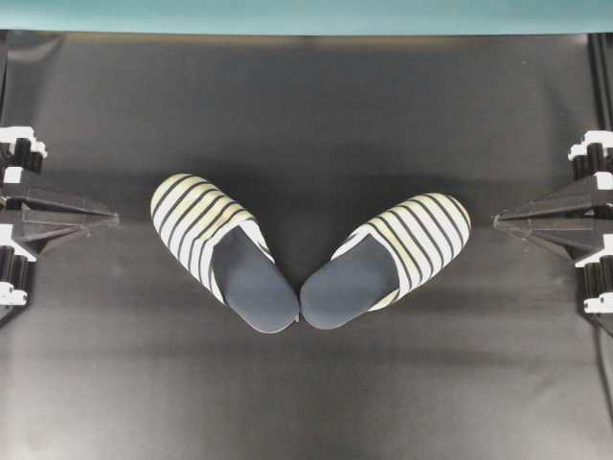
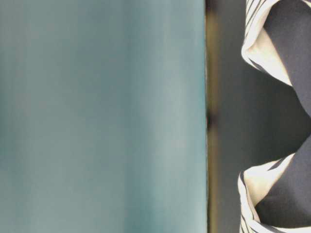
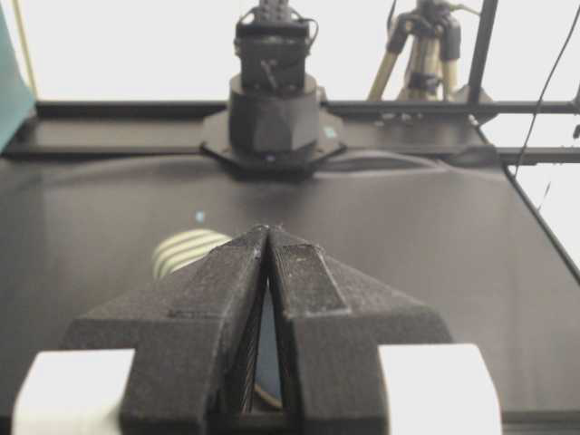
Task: Arrange the slippers with the left arm.
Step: 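Move the left gripper over the left striped slipper's heel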
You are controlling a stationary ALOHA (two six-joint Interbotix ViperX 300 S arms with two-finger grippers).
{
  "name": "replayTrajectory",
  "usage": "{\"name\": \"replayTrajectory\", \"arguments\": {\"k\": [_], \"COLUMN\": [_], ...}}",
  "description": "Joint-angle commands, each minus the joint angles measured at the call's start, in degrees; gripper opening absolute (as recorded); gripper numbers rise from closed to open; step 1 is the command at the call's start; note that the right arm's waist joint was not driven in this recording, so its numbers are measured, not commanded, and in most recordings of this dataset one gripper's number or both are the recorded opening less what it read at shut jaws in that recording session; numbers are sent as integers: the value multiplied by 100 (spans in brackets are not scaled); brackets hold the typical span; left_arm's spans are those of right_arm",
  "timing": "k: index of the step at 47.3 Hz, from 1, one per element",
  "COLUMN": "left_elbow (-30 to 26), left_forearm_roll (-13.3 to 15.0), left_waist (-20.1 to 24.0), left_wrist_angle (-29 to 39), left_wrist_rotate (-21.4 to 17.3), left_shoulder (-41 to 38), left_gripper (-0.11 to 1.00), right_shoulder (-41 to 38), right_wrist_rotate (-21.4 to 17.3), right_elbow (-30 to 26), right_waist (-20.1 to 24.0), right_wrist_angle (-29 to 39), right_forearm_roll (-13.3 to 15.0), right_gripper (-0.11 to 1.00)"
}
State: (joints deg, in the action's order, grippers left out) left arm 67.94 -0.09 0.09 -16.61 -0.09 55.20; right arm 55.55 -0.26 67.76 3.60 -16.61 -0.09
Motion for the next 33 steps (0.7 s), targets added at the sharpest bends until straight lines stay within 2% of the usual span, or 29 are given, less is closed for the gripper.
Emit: {"name": "replayTrajectory", "arguments": {"k": [1,4,8,14,26,33], "left_elbow": [-466,-686,-1037,-1626,-2663,-3129], "left_forearm_roll": [-246,-246,-246,-246,-255,-255], "left_waist": [-9,0,97,272,580,598], "left_wrist_angle": [299,615,1028,1784,3709,4438], "left_wrist_rotate": [149,264,431,686,1600,1986], "left_shoulder": [-246,-457,-809,-1503,-2944,-3524], "left_gripper": [5,1,0,0,0,3], "right_shoulder": [-53,-9,26,35,53,70], "right_wrist_rotate": [70,88,62,0,-18,-18], "right_elbow": [-53,-44,-53,-53,-35,18], "right_waist": [0,-9,0,0,0,-9], "right_wrist_angle": [-35,18,229,650,1213,1248], "right_forearm_roll": [-9,-9,-9,-9,-18,-18], "right_gripper": [4,7,0,0,0,0]}}
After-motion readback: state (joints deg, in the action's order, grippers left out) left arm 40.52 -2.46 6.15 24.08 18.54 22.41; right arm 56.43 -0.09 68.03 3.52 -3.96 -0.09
